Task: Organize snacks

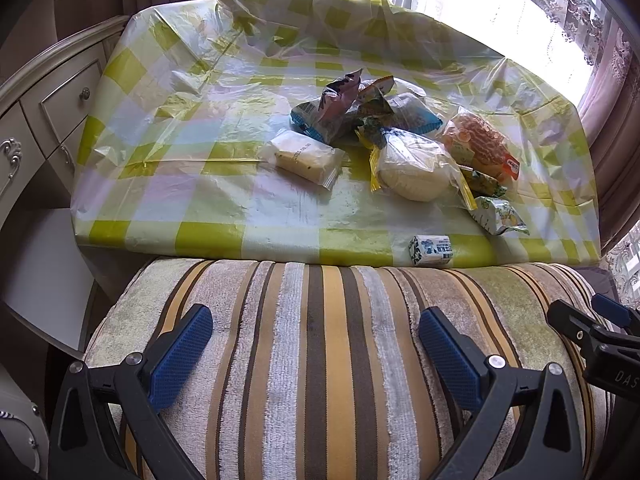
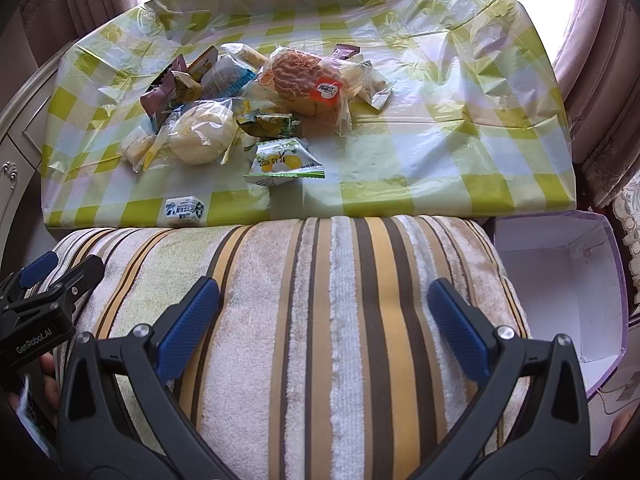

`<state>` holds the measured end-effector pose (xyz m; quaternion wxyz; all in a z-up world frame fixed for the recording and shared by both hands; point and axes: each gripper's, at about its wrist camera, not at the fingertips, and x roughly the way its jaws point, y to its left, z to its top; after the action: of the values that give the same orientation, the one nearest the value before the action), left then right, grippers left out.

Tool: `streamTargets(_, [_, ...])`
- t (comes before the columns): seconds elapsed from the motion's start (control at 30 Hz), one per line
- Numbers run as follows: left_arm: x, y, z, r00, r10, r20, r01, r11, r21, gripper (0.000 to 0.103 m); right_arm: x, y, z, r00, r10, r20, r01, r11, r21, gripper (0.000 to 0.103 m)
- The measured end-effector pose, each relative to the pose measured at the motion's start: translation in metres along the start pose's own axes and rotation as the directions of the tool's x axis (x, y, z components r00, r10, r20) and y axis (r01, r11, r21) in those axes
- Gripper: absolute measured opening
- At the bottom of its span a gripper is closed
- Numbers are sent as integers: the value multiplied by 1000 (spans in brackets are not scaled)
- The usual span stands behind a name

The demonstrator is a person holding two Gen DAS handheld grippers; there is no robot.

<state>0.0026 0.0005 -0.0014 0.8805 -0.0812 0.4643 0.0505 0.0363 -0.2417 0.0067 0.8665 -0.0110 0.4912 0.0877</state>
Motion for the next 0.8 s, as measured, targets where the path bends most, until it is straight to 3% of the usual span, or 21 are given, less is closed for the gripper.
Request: streamTargets(0.8, [2, -1, 0, 1000, 24, 10, -24, 1000, 9, 103, -3, 1, 0, 1000, -12, 25, 12, 1000, -4, 103])
